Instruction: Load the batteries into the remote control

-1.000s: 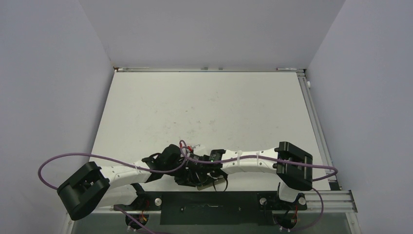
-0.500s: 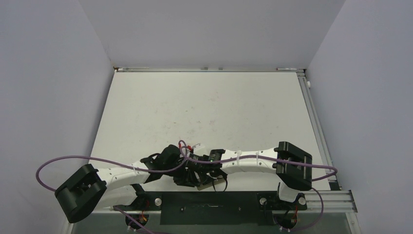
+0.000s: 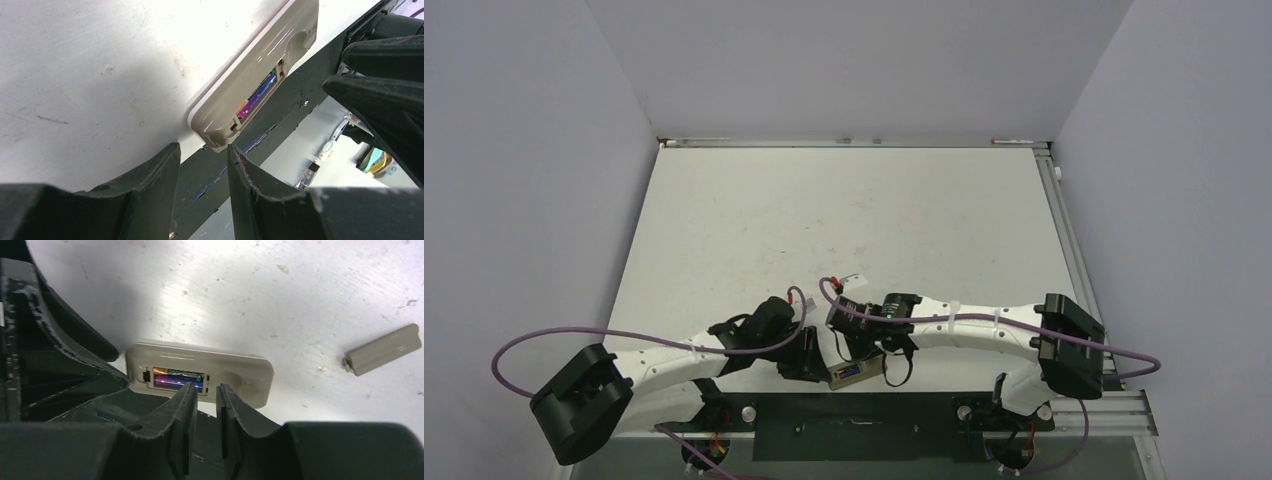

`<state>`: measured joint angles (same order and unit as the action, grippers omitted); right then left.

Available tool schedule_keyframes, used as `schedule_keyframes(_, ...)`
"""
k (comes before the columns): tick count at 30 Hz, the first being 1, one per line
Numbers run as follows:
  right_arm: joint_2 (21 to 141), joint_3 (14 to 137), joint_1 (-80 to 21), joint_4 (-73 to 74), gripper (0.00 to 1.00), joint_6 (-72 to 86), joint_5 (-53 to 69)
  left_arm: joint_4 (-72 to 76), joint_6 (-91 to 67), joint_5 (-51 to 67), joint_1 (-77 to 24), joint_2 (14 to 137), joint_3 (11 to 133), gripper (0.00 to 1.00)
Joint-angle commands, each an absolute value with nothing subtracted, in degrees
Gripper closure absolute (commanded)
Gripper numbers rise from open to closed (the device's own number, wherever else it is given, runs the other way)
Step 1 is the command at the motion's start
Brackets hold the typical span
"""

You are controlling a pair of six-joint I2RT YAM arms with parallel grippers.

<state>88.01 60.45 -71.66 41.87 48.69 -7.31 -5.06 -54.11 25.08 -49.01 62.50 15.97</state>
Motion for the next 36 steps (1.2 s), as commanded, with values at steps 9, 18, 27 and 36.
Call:
schedule_keyframes(9,80.93,54.59,-70.62,40.94,0.9,48.52,-6.76,-9.4,-51.81,22.41,-47.57,60.34,22.95,0.52)
schedule_keyframes(18,75.35,47.18,-70.98,37.6,0.91,52.09,-4.17,-9.55,-49.87,21.75,-46.45,63.72,26.1,0.5)
schedule_keyframes(27,75.33,42.53,-71.87,33.86,0.91,53.41,-2.02,-7.72,-48.37,21.49,-46.41,69.21,28.38,0.61)
schedule_keyframes(36,77.48,40.53,-72.19,30.72,0.91,53.71,-1.1,-6.66,-47.84,22.11,-46.41,72.5,29.78,0.79)
